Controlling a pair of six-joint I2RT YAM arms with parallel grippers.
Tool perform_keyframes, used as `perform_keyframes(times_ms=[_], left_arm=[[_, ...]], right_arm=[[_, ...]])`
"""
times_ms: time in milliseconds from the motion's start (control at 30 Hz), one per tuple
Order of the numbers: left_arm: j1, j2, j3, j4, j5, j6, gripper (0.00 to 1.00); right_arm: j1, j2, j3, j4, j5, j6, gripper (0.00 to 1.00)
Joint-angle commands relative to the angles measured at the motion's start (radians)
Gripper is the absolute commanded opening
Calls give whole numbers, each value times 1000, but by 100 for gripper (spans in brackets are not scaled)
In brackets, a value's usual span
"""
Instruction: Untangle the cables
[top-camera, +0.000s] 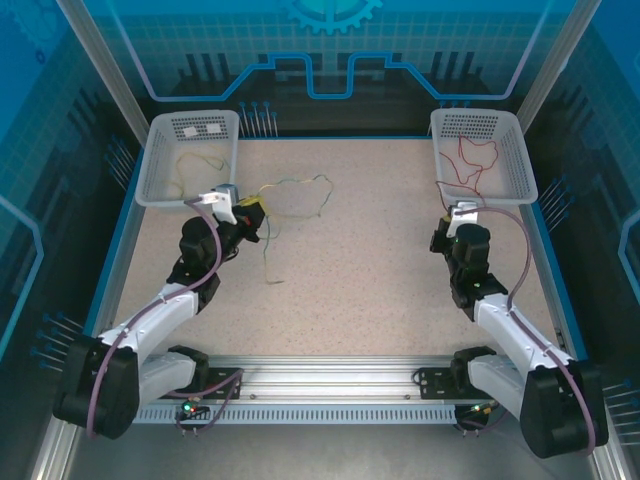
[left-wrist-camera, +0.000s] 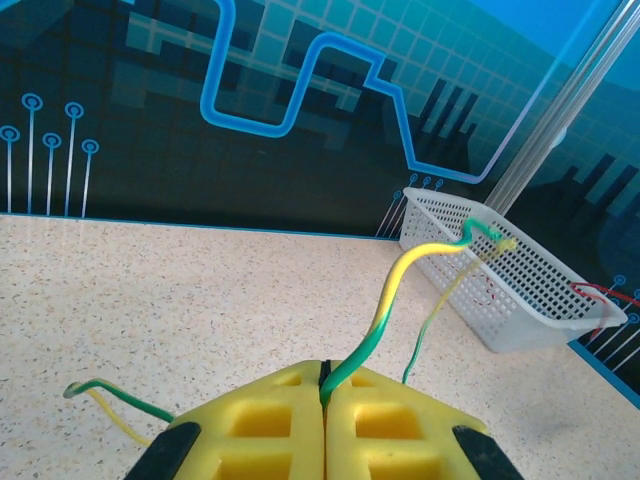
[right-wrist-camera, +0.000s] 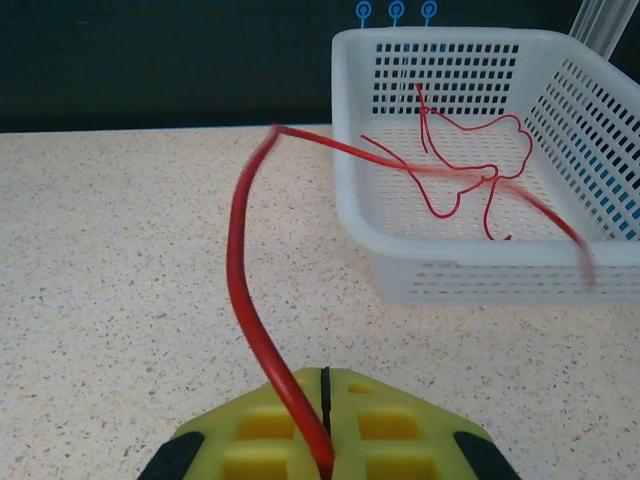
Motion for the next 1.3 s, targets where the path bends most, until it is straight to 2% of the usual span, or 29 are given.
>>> perform_keyframes(times_ms=[0,200,400,600,733,967,1133,1267], left_arm=[[4,4,6,38,61,-23,0],[2,35,28,86,162,-57,0],[1,74,51,86,210,-86,0],[-21,127,55,105,212,-84,0],[-47,169,70,126,212,-94,0],[-125,207,110,124,208,-92,0],[-164,176,103,101,178,-72,0],[-173,144,104,66,173,-58,0]], right_arm=[[-5,-24,34,-4,-21,26,0],[16,-67,36,-1,-92,7,0],[59,-194,-2,54,-203,-67,0],[59,-236,70,-10,-120,-47,0],[-11,-143,198,-85,-67,9,0],[-236,128,420,-89,-162,119,0],[-332,318,562,-84,-173,163,0],[-387,508,711,-124,-227,189,0]])
